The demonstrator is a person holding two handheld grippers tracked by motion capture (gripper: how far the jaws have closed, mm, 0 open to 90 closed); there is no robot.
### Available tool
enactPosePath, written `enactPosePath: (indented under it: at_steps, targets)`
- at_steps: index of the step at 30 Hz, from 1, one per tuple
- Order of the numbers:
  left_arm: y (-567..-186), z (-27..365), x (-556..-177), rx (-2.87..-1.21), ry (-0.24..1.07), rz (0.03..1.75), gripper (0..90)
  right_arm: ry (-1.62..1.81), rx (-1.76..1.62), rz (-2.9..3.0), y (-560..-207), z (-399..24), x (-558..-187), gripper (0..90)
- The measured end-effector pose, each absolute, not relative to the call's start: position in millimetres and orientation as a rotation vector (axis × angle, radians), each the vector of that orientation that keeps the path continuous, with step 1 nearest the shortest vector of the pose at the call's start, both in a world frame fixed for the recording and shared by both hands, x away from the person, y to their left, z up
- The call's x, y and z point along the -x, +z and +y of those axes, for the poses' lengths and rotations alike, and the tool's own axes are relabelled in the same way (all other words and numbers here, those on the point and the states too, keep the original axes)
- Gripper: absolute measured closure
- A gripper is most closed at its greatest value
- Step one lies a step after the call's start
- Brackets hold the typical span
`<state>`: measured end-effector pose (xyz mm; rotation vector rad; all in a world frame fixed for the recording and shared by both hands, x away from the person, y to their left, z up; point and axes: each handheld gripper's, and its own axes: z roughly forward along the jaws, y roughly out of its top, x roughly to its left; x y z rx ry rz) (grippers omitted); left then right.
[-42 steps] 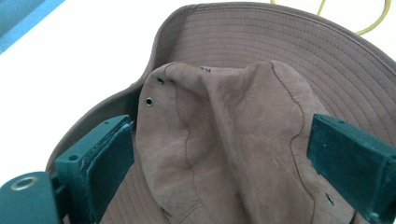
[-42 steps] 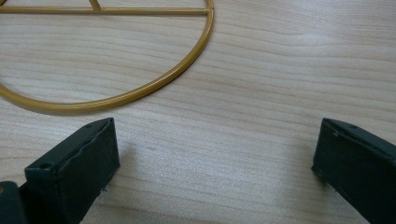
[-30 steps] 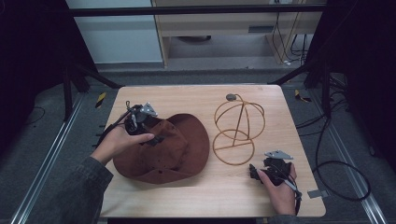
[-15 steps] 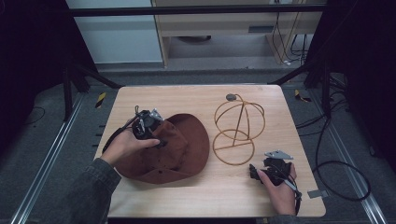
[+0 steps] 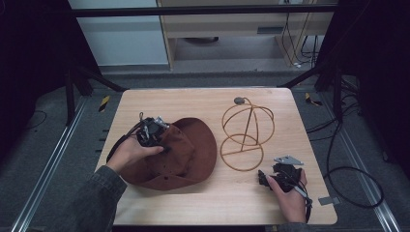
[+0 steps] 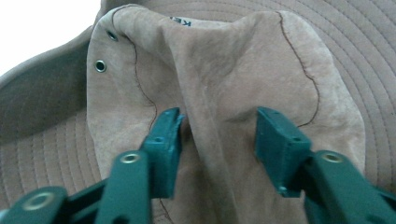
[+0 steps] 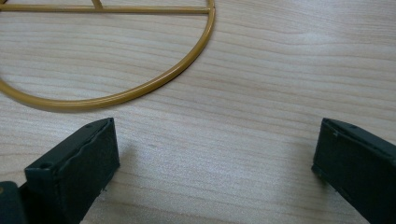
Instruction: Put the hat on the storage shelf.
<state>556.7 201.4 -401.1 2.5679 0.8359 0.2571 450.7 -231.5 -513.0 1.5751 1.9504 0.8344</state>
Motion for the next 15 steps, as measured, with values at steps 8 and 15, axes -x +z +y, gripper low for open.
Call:
enactPosePath:
  at_steps: [8,15]
  targets:
    - [-402.6,201.0,-557.3,-2.580,0.223,0.827,71.0,0.834,-1.575,1.951,-513.0,-231.5,-450.7,0.4]
    - [-402.1,205.0,-558.3,-2.562,0.199,0.843,86.9,0.834,-1.574,1.951,-513.0,-231.6,-450.6,0.4]
